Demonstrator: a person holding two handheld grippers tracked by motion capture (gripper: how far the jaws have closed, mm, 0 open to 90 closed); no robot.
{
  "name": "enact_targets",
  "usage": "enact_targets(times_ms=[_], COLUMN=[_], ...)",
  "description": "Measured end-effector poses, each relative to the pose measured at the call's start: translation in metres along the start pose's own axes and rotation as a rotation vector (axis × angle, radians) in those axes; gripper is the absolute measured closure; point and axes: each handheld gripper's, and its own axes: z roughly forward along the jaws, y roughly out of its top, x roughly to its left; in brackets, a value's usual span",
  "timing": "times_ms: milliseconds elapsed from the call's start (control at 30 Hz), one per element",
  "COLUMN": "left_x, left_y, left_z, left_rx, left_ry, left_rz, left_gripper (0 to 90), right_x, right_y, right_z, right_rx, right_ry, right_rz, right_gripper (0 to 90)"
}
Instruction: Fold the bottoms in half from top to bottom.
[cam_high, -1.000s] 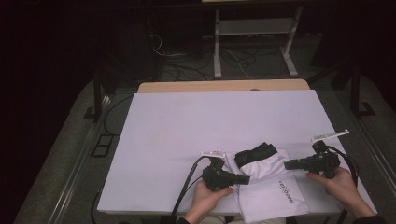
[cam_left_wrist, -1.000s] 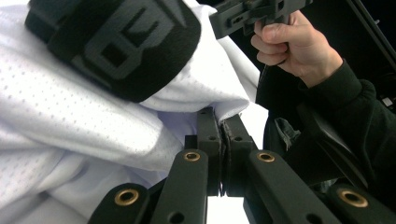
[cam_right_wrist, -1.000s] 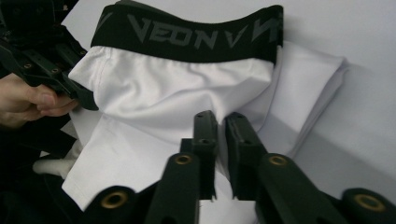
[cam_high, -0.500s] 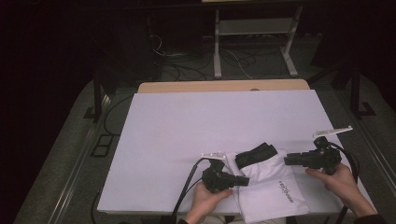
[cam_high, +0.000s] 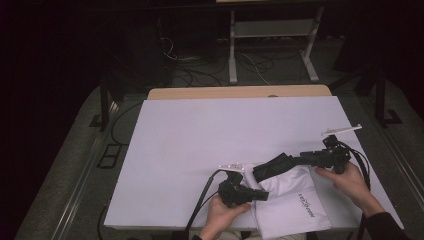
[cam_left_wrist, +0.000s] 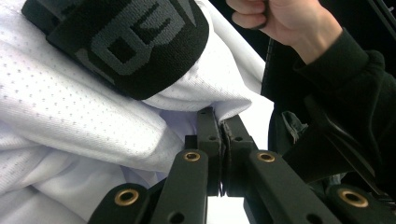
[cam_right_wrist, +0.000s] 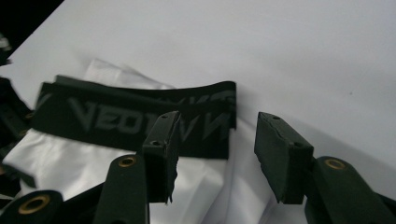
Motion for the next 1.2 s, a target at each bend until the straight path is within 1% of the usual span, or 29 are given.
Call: enact_targets(times_ms=[67, 200, 367, 500, 633, 667, 733, 800, 833, 867, 900, 967, 1033, 1100, 1167, 1200], left_x=[0.000, 0.000, -0.001, -0.001, -0.002, -0.002, -0.002, -0.003, -0.003, -0.003, -0.004, -0.005, -0.007, -0.009, -0.013, -0.015], left_y=[0.000, 0.001, 0.002, 0.003, 0.004, 0.004, 0.005, 0.005, 0.006, 0.006, 0.006, 0.006, 0.006, 0.006, 0.008, 0.008], left_z=[0.000, 0.000, 0.000, 0.001, 0.002, 0.002, 0.002, 0.003, 0.003, 0.003, 0.003, 0.004, 0.005, 0.005, 0.005, 0.006], left_rx=[0.001, 0.004, 0.004, 0.009, 0.011, 0.014, 0.018, 0.017, 0.022, 0.024, 0.025, 0.033, 0.043, 0.053, 0.066, 0.067], left_ry=[0.000, 0.001, -0.002, 0.000, -0.002, -0.003, 0.000, 0.000, -0.001, 0.000, 0.002, 0.022, 0.043, 0.053, 0.072, 0.093], left_rz=[0.000, 0.002, 0.005, 0.011, 0.012, 0.013, 0.016, 0.018, 0.023, 0.022, 0.022, 0.027, 0.048, 0.063, 0.090, 0.118], left_gripper=[86.8, 86.7, 86.8, 86.7, 86.7, 86.7, 86.7, 86.7, 86.7, 86.6, 86.4, 85.4, 84.5, 81.7, 78.1, 76.0], right_x=[-0.003, -0.006, -0.011, -0.012, -0.014, -0.014, -0.013, -0.011, -0.010, -0.010, -0.010, -0.008, -0.008, -0.007, -0.005, -0.004], right_y=[0.004, 0.010, 0.015, 0.020, 0.022, 0.022, 0.023, 0.023, 0.024, 0.024, 0.024, 0.024, 0.025, 0.024, 0.024, 0.024], right_z=[0.006, 0.018, 0.030, 0.035, 0.043, 0.045, 0.048, 0.048, 0.047, 0.044, 0.042, 0.038, 0.034, 0.031, 0.028, 0.026], right_rx=[0.005, 0.026, 0.056, 0.055, 0.081, 0.090, 0.101, 0.098, 0.089, 0.076, 0.066, 0.051, 0.044, 0.044, 0.048, 0.048], right_ry=[0.012, 0.021, 0.040, 0.066, 0.069, 0.069, 0.073, 0.058, 0.058, 0.068, 0.078, 0.099, 0.120, 0.146, 0.171, 0.179], right_rz=[0.010, 0.011, 0.037, 0.055, 0.061, 0.061, 0.054, 0.031, 0.032, 0.030, 0.030, 0.025, 0.028, 0.028, 0.027, 0.026], right_gripper=[49.2, 49.7, 50.4, 54.1, 57.1, 58.6, 65.0, 71.1, 74.4, 78.3, 80.2, 82.4, 83.5, 84.1, 84.4, 84.4])
